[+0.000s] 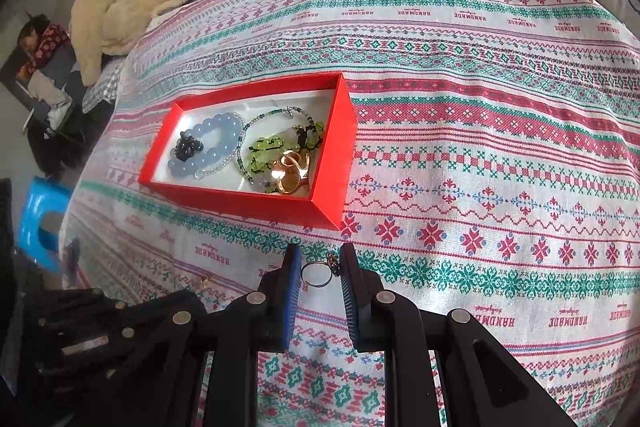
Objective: Organize jewelry
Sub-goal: 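Carry both earrings into the red box and open both tools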
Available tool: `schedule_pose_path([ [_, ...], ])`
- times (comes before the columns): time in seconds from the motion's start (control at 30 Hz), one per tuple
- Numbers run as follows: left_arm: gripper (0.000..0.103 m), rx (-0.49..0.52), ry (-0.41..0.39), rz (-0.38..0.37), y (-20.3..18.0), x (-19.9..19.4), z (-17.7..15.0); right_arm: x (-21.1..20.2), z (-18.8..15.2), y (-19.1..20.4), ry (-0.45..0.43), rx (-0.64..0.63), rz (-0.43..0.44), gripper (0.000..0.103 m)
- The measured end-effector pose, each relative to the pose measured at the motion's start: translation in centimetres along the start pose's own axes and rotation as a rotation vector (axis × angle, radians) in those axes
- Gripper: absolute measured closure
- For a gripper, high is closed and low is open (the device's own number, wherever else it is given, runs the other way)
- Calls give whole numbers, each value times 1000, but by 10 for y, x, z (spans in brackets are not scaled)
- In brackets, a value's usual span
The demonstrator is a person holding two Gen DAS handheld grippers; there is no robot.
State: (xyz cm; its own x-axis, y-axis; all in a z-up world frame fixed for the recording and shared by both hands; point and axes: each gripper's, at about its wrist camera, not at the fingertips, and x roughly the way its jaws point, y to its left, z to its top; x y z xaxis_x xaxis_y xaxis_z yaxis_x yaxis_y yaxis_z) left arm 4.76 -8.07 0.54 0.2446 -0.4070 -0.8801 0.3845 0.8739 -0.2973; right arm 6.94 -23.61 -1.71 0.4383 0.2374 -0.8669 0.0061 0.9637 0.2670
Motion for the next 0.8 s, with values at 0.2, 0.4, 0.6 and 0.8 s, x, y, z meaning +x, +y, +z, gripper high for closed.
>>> schedule_pose_path([
  [0.2,101,-105,-96,-31,32,-21,25,-11,5,3,-59,2,42,83],
  [0.4,101,-177,-141,-50,53,-21,43,-18,14,5,-120,24,77,83],
  [0.6,101,-207,-175,-55,67,-16,57,-12,30,13,-165,25,86,83],
  [0.8,101,-220,-173,-50,73,-3,65,1,34,19,-179,14,88,83],
])
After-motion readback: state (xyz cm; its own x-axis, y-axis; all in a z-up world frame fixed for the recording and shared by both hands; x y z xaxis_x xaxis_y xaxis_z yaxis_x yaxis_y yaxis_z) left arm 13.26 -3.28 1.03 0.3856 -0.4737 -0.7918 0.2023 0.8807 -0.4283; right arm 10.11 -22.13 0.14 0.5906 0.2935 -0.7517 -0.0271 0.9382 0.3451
